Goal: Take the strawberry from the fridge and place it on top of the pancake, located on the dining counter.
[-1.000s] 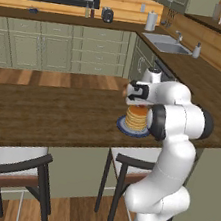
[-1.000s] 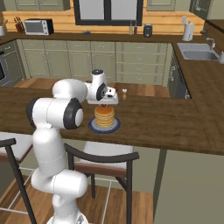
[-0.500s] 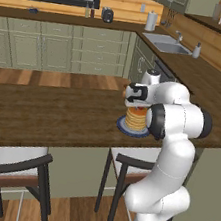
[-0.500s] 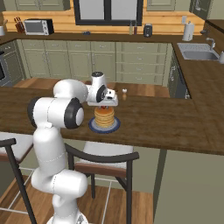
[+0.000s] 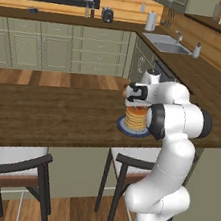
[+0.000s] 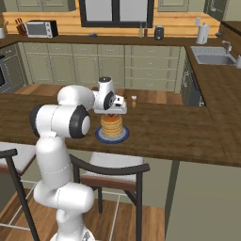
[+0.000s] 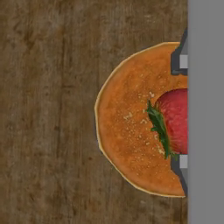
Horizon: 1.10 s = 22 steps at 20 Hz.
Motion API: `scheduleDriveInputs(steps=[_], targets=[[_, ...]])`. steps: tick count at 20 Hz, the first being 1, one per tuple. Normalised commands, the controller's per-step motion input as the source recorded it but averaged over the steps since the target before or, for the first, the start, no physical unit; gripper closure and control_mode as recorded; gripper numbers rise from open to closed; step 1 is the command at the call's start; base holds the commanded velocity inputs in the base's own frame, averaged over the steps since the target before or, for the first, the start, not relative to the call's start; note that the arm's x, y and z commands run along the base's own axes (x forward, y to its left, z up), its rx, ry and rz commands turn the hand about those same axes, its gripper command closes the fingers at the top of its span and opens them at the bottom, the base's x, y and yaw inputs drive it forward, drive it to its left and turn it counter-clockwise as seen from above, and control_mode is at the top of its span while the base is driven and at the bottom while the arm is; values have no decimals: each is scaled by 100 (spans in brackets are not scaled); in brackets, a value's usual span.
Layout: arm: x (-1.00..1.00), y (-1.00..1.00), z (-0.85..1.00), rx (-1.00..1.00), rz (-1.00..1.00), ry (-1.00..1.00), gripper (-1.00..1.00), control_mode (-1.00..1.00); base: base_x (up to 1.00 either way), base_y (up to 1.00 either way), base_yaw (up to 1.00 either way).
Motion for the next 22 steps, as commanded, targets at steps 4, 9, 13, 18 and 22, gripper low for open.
scheduleDriveInputs(steps=[4,9,13,18,22], targets=[[-2,0,0,0,0,0,-100,-100,0,0,0],[-30,0,0,0,0,0,-100,-100,0,0,0],[-49,0,10,0,0,-2,-100,-100,0,0,0],[-70,0,23,-3,0,-8,-100,-100,0,0,0],[-96,15,27,-3,0,-2,-100,-100,0,0,0]])
